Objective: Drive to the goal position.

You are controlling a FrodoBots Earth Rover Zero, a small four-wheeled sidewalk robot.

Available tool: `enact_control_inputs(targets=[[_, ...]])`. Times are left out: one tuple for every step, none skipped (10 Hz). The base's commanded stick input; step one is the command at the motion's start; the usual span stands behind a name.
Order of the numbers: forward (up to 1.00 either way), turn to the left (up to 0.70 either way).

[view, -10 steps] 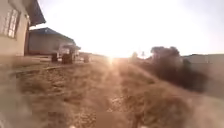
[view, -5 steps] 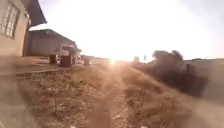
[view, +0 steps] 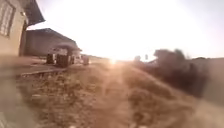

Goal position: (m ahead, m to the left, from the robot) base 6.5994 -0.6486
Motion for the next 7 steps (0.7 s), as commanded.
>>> enact_control_inputs(targets=[[0.7,0.0],[0.7,0.0],[0.7,0.0],[0.7,0.0],[0.7,0.0],[0.7,0.0],[0.7,0.0]])
